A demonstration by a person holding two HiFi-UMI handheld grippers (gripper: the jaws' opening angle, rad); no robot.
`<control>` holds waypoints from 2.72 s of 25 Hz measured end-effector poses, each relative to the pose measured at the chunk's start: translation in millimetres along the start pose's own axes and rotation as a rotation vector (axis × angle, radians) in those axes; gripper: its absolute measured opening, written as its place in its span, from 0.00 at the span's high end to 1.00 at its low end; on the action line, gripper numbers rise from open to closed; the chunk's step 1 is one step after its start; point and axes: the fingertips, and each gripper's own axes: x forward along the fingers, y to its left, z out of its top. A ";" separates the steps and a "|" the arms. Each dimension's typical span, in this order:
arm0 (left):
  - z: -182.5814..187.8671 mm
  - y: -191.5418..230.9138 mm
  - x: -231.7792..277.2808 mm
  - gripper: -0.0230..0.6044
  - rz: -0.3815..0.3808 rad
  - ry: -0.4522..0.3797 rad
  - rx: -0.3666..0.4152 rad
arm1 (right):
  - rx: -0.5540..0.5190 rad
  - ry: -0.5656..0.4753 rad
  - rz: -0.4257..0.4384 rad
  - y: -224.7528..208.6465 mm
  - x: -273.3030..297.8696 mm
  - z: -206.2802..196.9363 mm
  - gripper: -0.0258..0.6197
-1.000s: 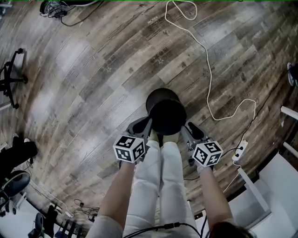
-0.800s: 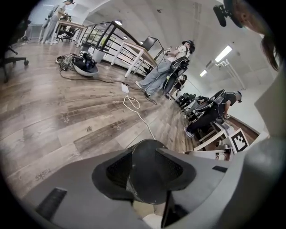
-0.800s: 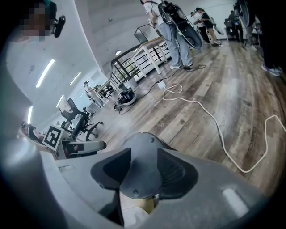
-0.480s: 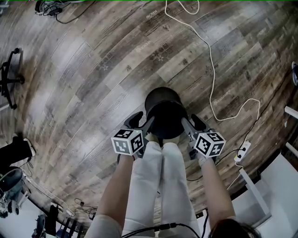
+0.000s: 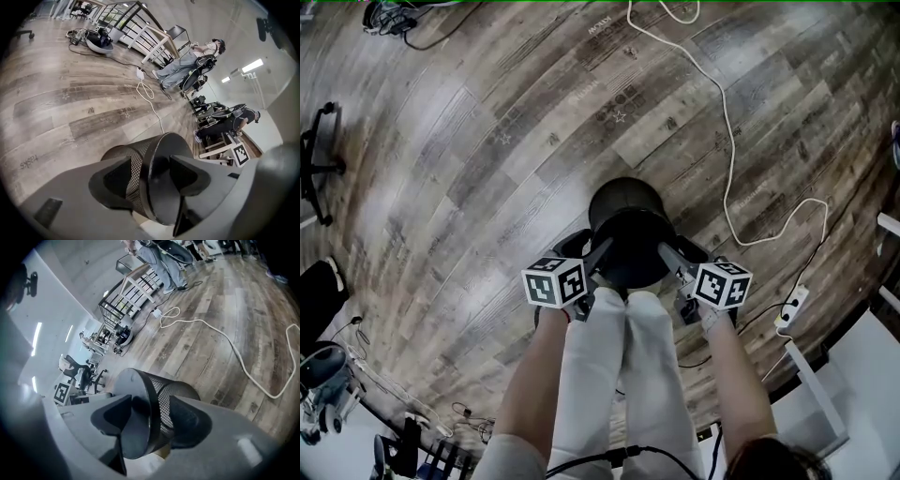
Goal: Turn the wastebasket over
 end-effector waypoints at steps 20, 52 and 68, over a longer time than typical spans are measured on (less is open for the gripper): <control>133.3 -39.7 -0.9 0.69 -0.043 -0.288 0.171 | -0.045 -0.318 0.028 26.2 -2.4 109.1 0.68; -39.0 14.2 -6.7 0.69 -0.067 -0.103 0.338 | -0.433 0.011 -0.002 -26.2 39.6 -44.1 0.68; -99.8 70.9 48.9 0.69 -0.081 0.038 0.329 | -0.527 0.092 -0.046 -85.4 89.9 -85.8 0.68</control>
